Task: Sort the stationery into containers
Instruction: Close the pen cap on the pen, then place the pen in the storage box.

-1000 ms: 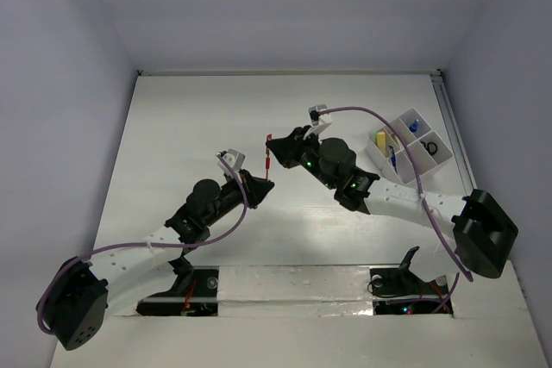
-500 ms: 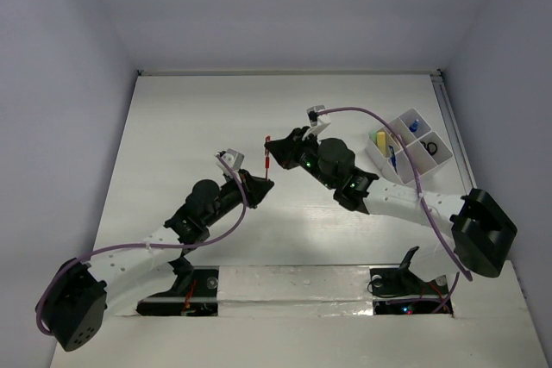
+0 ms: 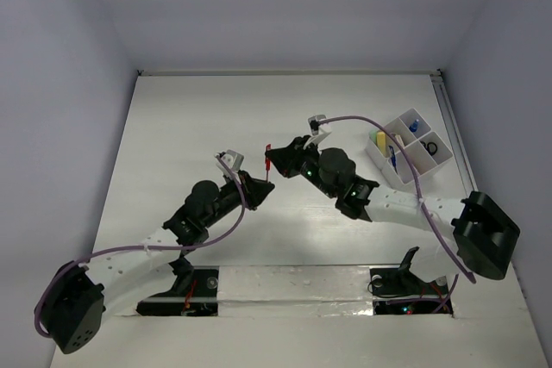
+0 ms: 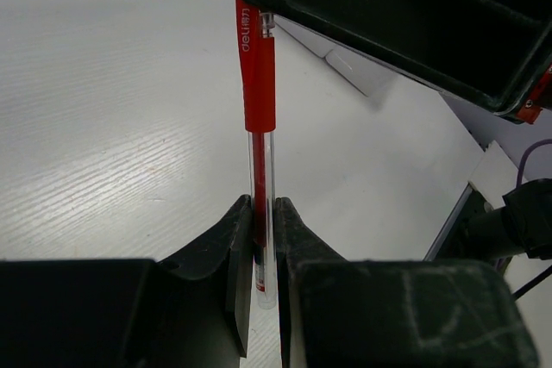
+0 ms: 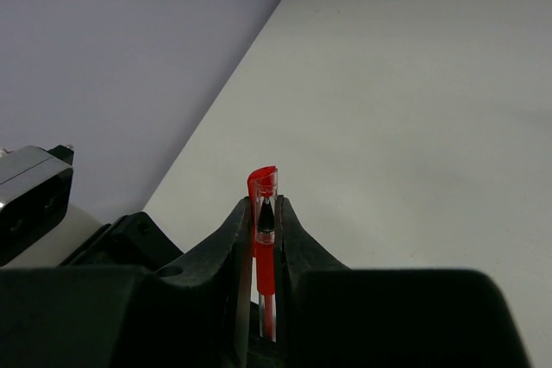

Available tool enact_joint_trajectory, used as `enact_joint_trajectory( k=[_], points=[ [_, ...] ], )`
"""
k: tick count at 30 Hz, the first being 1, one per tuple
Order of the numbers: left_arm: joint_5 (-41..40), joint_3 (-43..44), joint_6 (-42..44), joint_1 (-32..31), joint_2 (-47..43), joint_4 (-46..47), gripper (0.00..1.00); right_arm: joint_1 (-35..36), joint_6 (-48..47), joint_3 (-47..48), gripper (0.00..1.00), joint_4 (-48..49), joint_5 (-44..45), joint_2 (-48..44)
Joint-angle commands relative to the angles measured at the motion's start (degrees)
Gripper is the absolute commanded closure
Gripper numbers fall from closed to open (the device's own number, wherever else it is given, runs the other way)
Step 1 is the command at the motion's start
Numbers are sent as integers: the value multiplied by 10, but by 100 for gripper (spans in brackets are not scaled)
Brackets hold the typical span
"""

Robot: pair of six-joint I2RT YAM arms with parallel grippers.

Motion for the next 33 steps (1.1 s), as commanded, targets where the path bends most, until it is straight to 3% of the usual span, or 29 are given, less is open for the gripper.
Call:
enact_joint_trajectory(
  k=[1, 16, 28, 33],
  points=[
    [-5, 38, -14, 2, -28, 52, 100, 17, 2, -21, 100, 7, -6, -17],
    [6, 149, -30, 2, -29, 54, 100, 56, 57, -122, 100, 14, -20, -50],
    [50, 210, -53, 52, 5, 64, 100, 103, 96, -166, 100, 4, -2, -55],
    [76, 194, -62, 52, 9, 62, 100, 103, 76, -150, 100, -26, 54, -95]
  ],
)
